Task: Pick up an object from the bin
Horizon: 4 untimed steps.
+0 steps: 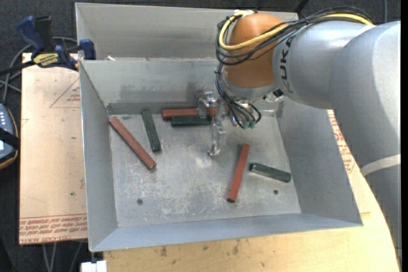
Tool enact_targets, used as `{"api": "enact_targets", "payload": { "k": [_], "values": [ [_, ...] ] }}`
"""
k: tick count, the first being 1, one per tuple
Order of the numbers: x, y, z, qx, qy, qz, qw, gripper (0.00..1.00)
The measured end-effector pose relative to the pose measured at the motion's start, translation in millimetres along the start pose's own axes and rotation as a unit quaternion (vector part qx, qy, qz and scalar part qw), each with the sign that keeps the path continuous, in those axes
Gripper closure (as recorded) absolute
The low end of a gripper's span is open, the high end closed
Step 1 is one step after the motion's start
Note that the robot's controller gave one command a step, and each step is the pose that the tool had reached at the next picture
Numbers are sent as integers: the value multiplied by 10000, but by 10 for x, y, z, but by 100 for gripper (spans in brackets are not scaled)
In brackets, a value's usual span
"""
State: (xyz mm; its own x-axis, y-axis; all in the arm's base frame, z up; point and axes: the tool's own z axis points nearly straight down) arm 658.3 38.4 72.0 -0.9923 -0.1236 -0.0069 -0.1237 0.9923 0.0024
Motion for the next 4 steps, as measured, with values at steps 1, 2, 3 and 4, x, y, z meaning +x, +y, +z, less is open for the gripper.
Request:
{"api": "enact_targets", "payload": {
  "k": [1, 2, 3, 4],
  "values": [
    [-18, -8, -28, 4, -29, 14, 10000, 100],
    [4, -10, 4, 6, 5, 17, 10000, 0],
    [-14, -9, -28, 3, -15, 19, 10000, 100],
    [85, -367, -2182, 21, -34, -706, 9975, 100]
  ]
}}
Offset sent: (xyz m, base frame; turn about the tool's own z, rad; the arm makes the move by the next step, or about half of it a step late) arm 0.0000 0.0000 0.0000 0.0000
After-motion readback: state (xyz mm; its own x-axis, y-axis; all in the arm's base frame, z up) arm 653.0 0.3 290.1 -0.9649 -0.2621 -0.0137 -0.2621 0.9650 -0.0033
